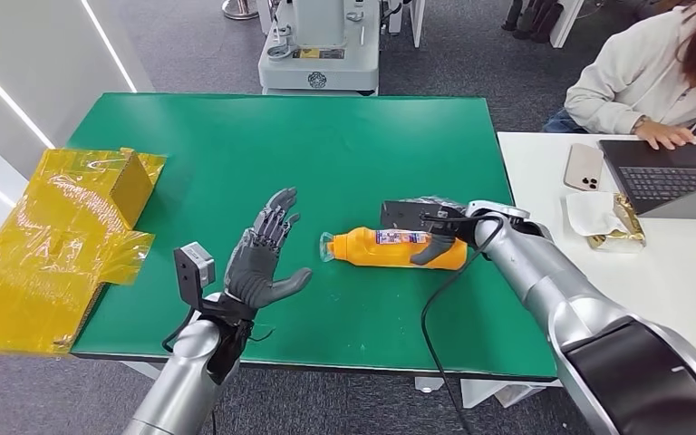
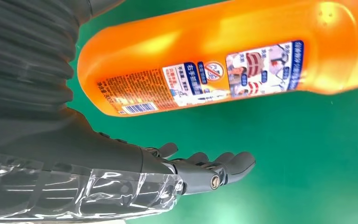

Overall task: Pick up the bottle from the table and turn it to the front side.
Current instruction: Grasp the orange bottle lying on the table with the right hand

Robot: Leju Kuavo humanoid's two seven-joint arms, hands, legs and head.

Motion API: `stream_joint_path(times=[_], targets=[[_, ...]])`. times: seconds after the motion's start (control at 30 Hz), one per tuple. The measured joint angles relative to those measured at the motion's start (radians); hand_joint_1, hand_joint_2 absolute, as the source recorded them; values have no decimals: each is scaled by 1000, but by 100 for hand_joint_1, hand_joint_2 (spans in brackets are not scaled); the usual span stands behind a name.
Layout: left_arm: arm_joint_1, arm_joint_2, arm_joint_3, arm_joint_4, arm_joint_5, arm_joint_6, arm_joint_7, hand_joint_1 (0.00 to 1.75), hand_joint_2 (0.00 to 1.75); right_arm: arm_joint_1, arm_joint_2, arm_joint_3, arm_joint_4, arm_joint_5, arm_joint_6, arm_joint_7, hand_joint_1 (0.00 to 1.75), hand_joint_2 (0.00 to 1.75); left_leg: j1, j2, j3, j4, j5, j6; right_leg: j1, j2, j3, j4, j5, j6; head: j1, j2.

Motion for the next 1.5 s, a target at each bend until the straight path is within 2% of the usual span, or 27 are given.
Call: stream_joint_path(times=[0.53, 0.8, 1.2, 1.33, 1.5], targets=[[-6, 9, -5, 13, 62, -14, 1, 0, 175, -18, 2, 119, 41, 16, 70, 24, 0, 175, 0, 1, 0, 0, 0, 0, 0, 0, 0, 0, 0, 0, 0, 0], [-2, 16, -5, 14, 76, -12, 1, 0, 175, -31, 27, 200, 49, 42, 66, 43, 0, 175, 0, 0, 0, 0, 0, 0, 0, 0, 0, 0, 0, 0, 0, 0], [-2, 21, -5, 14, 80, -10, 1, 0, 175, -35, 37, 234, 52, 43, 62, 45, 0, 175, 0, 0, 0, 0, 0, 0, 0, 0, 0, 0, 0, 0, 0, 0], [0, 21, -5, 14, 80, -4, 3, 0, 175, -30, 38, 250, 52, 67, 14, 44, 0, 175, 0, 0, 0, 0, 0, 0, 0, 0, 0, 0, 0, 0, 0, 0], [14, 23, -4, 9, 83, 7, 9, 0, 175, -6, 41, 313, 51, 144, -126, 45, 0, 175, 0, 0, 0, 0, 0, 0, 0, 0, 0, 0, 0, 0, 0, 0]])
